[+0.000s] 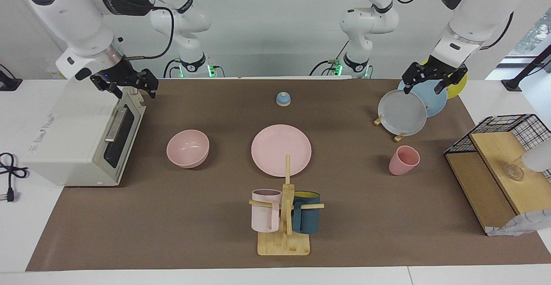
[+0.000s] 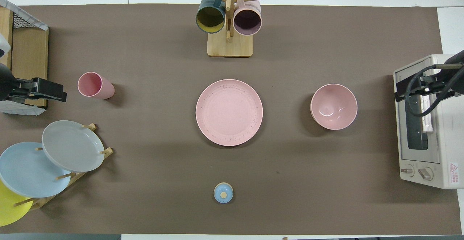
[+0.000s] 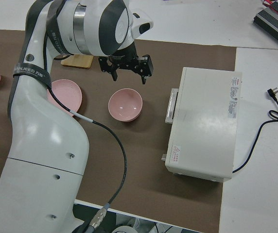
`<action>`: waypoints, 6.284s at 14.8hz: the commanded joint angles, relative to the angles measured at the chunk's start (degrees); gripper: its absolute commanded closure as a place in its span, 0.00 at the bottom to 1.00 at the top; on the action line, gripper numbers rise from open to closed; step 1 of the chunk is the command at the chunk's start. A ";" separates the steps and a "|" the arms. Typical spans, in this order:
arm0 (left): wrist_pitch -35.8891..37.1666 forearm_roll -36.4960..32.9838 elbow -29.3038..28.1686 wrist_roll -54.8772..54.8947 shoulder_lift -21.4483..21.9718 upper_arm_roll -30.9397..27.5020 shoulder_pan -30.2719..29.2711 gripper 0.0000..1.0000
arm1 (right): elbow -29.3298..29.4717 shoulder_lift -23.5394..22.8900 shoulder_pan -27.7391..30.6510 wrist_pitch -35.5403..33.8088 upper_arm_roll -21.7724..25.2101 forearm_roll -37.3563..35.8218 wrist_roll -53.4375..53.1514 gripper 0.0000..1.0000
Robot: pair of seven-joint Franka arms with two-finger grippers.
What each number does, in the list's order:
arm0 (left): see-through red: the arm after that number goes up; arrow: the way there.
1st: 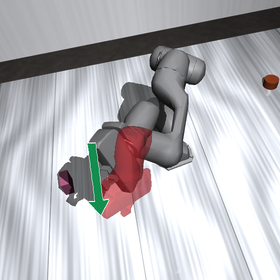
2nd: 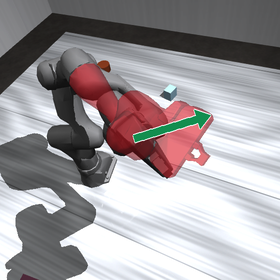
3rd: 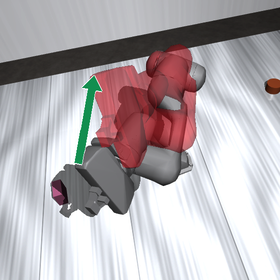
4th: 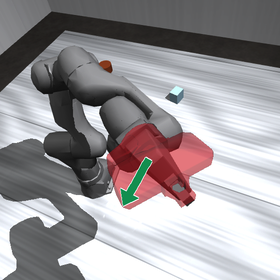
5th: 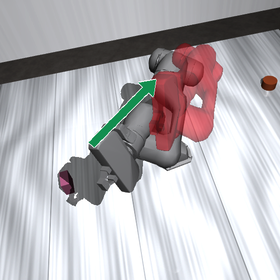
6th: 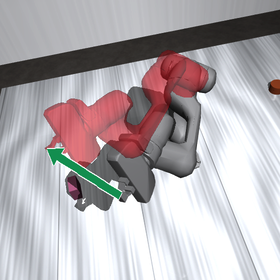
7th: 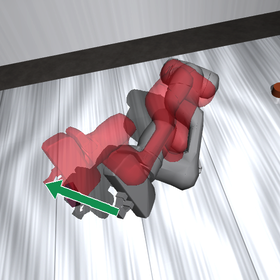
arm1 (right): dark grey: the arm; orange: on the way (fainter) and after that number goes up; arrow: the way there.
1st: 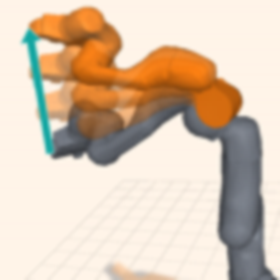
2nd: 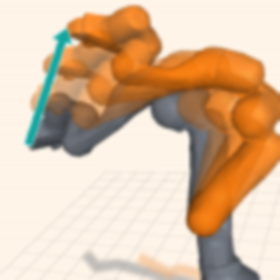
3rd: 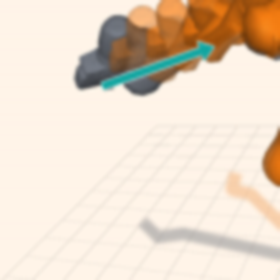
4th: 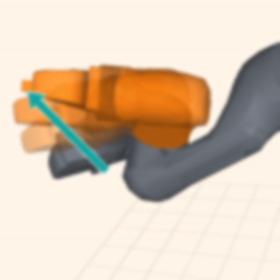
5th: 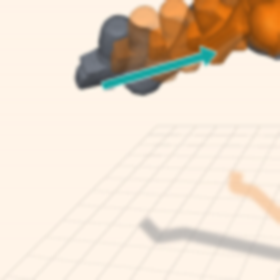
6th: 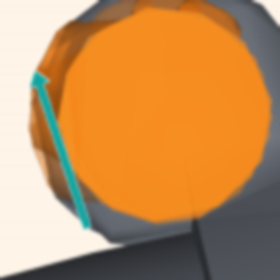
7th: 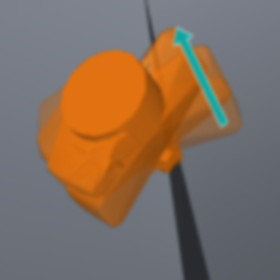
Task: Organize tableware
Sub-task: 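Reach the right gripper to the pink bowl and grasp its rim, then carry the bowl onto the pink plate while the left gripper reaches the cup, then release the bowl on the plate while the left gripper grasps the cup, then carry the pink cup over the bowl while the right gripper withdraws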
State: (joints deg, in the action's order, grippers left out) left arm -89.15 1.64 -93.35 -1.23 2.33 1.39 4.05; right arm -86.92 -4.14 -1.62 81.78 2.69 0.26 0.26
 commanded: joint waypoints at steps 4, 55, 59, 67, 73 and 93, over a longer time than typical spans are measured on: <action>-0.14 -1.02 -1.40 0.27 1.36 -0.51 0.52 0.00 | 1.13 -0.07 0.91 1.36 -2.85 0.27 -0.87 0.00; -33.63 0.03 -16.25 -5.80 -15.69 -0.51 1.84 0.21 | -2.03 -25.92 -27.39 39.07 -18.34 -11.24 -61.86 1.00; -33.45 -0.23 -16.25 -3.35 -15.69 -0.60 1.31 1.00 | -2.12 -26.27 -27.48 40.39 -18.34 -11.33 -62.66 0.72; -25.68 -0.32 -6.45 -3.24 -16.30 -0.51 1.04 1.00 | 8.43 -20.58 -23.89 23.55 -17.99 -11.16 -52.35 0.00; 4.14 2.66 19.59 -21.92 -18.06 0.02 7.62 1.00 | 5.80 -5.46 -7.47 4.11 -17.02 -6.87 -22.82 0.00; -21.06 0.30 5.99 -62.66 -24.39 0.11 37.61 1.00 | -7.47 3.96 -4.28 4.27 5.31 -0.43 5.36 0.00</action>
State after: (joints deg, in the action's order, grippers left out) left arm -107.95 3.37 -85.97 -62.90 -21.81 2.14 40.90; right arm -91.60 -2.27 -6.98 86.20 7.55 -0.40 2.44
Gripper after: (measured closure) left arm 0.956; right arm 0.000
